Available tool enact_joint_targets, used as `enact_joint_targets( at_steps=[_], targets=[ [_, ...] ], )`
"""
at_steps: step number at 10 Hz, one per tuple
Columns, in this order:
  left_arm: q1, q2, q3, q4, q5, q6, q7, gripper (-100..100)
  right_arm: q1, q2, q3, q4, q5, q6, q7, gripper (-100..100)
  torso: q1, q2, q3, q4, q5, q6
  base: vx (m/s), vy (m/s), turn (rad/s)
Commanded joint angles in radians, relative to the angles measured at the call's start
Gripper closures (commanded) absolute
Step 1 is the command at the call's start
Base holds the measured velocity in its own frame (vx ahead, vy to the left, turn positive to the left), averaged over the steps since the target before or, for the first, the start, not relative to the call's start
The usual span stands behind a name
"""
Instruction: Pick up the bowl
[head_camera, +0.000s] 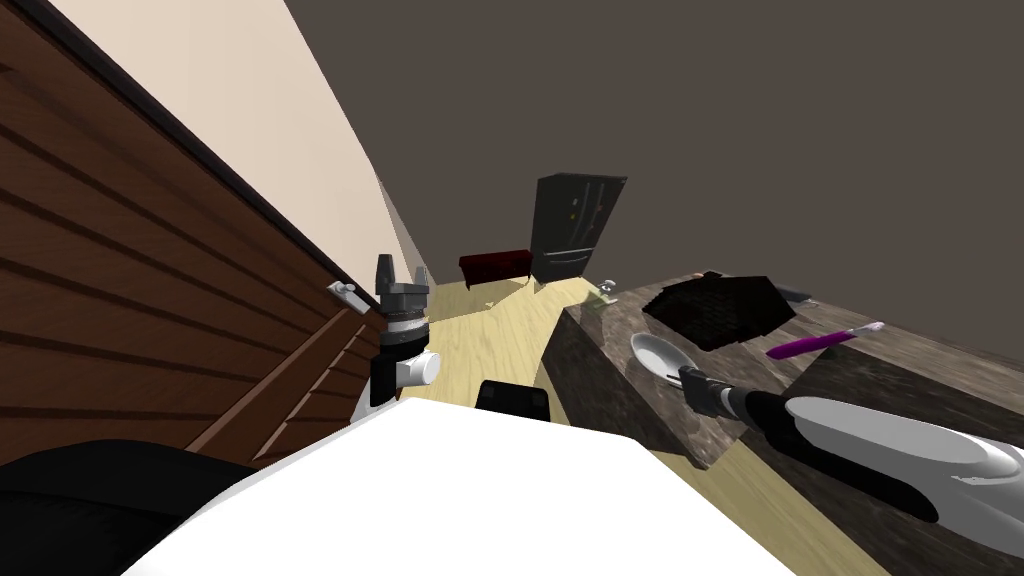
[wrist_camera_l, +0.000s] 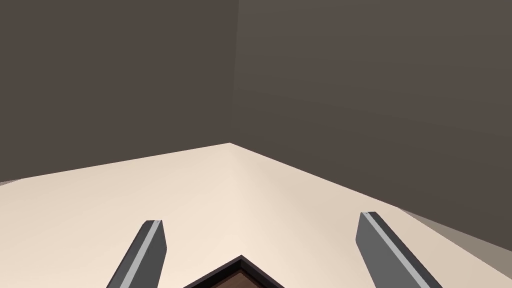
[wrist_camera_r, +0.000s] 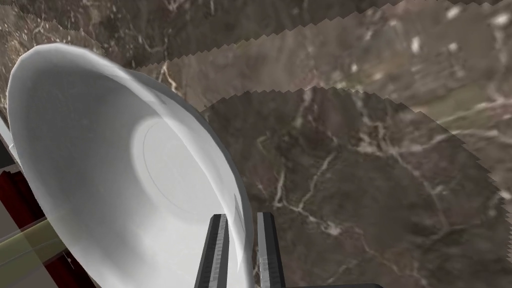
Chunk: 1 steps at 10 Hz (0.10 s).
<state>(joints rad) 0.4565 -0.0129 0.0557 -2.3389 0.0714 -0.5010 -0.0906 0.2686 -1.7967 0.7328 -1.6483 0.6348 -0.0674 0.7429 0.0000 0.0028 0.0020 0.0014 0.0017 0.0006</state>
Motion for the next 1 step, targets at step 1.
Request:
enact_joint_targets(
  at_steps=[1],
  targets=[
    [0.000,0.000,0.000,0.000,0.000,0.000,0.000,0,0.000,0.000,0.000,0.000,0.000,0.000,0.000,0,0.000,0.000,0.000,0.000,0.000,0.000,0.000,0.000,0.000]
  ],
)
